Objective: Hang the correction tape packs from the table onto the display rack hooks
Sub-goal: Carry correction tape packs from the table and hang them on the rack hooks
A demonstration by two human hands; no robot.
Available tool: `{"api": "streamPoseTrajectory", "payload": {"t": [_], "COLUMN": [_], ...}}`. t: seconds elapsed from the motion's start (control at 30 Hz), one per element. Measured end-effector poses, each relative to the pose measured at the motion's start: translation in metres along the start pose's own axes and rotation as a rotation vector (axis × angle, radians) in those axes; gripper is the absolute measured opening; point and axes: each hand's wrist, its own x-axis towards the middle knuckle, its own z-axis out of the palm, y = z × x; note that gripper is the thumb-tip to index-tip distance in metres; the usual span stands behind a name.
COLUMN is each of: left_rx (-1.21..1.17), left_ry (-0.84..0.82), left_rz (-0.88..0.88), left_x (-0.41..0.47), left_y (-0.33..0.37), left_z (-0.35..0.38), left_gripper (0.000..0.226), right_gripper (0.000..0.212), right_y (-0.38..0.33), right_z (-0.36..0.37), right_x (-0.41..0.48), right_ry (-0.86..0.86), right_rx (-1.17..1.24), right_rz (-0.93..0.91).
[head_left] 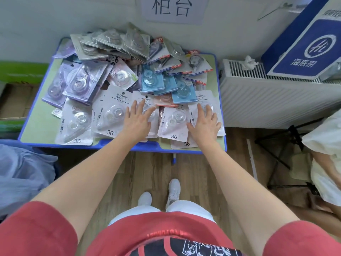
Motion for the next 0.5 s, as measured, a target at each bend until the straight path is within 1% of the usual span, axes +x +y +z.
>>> {"api": "streamPoseTrajectory", "payload": {"t": [0.13, 0.23, 0.37, 0.5], "left_rx": [-0.045, -0.065, 0.011, 0.015], "left_ry": [0.077, 0.059, -0.006, -0.03], "left_rz": [-0.037, -0.059, -0.083, -0.12], "left_x": [-0.008, -0.011, -0.008, -0.008], "left_y": [-0.004, -0.005, 0.0, 0.003], "left_z": [0.003, 0.003, 0.007, 0.011], "left_gripper": [0.054, 0.055, 0.076, 0.082], "right_gripper": [0.074, 0.073, 0.075, 0.078], "right_y": [0.006, 0.008, 0.009, 0.01], "right_z": [-0.001, 0.0, 0.0, 0.0], "right_x": [0.003, 0.004, 0.004, 0.005], "right_ry": [0.014, 0.003, 0.007, -0.003], "right_rx": [0.015, -0.002, 0.023, 0.017], "right_rz": [0.035, 0.026, 0.034, 0.042]}}
